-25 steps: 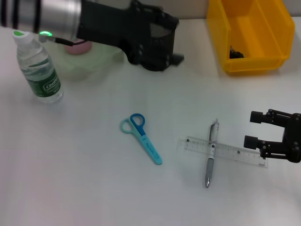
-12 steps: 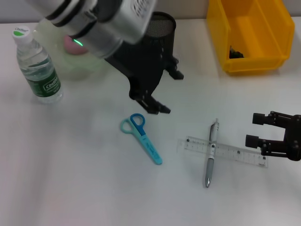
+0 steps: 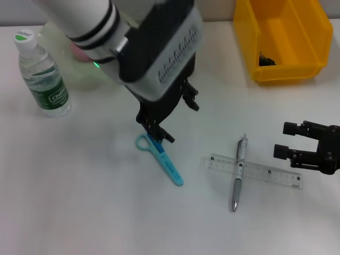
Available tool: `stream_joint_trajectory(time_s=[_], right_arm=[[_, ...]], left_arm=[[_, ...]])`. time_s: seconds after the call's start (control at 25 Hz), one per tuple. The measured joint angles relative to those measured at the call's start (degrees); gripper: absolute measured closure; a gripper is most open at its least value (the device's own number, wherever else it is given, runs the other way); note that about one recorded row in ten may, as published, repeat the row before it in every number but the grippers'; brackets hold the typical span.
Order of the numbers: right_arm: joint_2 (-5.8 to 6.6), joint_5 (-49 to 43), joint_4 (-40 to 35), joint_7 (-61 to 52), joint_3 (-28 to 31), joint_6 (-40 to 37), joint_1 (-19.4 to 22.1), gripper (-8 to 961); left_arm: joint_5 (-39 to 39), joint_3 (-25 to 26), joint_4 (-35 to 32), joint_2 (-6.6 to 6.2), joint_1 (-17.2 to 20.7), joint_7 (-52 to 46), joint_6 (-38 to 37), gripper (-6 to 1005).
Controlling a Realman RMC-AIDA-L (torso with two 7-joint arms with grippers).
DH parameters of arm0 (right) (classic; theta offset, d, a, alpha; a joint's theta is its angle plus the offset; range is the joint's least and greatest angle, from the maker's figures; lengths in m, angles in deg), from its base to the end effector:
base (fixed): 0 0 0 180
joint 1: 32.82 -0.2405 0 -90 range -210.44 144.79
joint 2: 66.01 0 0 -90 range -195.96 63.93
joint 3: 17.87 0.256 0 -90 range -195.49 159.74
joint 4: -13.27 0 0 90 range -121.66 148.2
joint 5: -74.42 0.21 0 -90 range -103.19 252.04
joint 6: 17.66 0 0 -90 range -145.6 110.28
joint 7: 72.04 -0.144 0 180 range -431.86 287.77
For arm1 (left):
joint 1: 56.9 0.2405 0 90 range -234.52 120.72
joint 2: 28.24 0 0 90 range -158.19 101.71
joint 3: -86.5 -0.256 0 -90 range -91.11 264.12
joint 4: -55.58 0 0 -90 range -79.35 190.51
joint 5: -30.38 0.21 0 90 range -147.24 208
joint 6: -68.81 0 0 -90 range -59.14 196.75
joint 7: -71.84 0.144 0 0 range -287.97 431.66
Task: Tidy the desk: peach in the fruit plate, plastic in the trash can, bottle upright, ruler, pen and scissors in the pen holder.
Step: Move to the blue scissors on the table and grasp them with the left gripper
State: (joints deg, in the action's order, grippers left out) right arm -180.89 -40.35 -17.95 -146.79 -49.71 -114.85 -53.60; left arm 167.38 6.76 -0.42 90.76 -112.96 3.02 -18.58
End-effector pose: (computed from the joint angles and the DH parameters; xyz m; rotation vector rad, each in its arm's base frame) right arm 0.3238 0.2680 0.0258 -2.6108 0.8221 0.8122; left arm -0.0934 0.3828 -0.0502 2.7888 -1.1377 -0.4597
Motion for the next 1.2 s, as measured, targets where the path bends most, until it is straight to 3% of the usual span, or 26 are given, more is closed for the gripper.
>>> stream_joint_trajectory(time_s=[0.12, 0.32, 0.92, 1.2], right_arm=[[-0.15, 0.0, 0.1, -0.7, 0.4, 0.1, -0.2, 157], [-0.25, -0.2, 0.1, -1.4, 0.4, 0.1, -0.3, 158], [-0.26, -0.2, 0.1, -1.7, 0.4, 0.1, -0.1, 159], [-0.16, -0.3, 0.1, -2.5, 0.1, 0.1, -0.3, 159]], left_arm=[[2.1, -6.7, -0.3, 0.16, 0.3, 0.5, 3.2, 215], [2.5, -12.9, 0.0, 0.18, 0.3, -0.2, 5.2, 215], [4.4, -26.7, -0.4, 0.18, -0.1, -6.0, 9.5, 233], [4.1, -30.0, -0.4, 0.18, -0.2, -7.1, 9.2, 253]])
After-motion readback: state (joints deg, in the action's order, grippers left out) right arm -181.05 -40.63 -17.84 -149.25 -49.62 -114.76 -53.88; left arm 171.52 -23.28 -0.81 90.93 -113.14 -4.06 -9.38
